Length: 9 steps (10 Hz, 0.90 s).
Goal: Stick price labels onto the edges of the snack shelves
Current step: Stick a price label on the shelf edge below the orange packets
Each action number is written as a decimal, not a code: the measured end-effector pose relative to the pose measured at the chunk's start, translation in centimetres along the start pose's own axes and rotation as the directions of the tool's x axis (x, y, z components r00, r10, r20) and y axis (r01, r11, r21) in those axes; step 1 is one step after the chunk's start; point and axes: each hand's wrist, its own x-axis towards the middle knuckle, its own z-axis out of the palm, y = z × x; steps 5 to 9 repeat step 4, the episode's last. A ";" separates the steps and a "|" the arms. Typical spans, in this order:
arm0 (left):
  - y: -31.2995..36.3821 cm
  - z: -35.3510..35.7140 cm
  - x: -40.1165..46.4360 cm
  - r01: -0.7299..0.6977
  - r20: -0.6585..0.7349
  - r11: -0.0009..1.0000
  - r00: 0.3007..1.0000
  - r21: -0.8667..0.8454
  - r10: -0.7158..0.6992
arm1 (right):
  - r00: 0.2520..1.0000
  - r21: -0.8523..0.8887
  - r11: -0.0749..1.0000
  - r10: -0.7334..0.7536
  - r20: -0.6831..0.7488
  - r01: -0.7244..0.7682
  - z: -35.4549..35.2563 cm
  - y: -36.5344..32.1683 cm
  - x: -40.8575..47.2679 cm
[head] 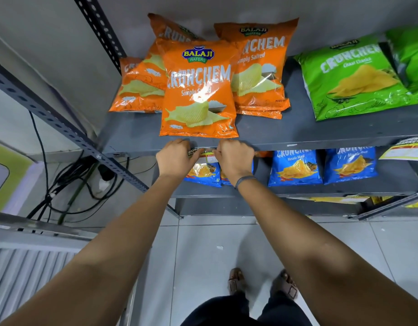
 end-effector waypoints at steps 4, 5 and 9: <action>3.3 -2.7 -0.7 0.054 -0.053 0.981 0.998 0.187 -0.045 | 0.998 0.092 0.995 -0.033 -0.056 0.038 -3.6 1.7 -1.1; 3.3 -2.7 -0.7 0.054 -0.053 0.981 0.998 0.187 -0.045 | 0.998 0.092 0.995 -0.033 -0.056 0.038 -3.6 1.7 -1.1; 3.3 -2.7 -0.7 0.054 -0.053 0.981 0.998 0.187 -0.045 | 0.998 0.092 0.995 -0.033 -0.056 0.038 -3.6 1.7 -1.1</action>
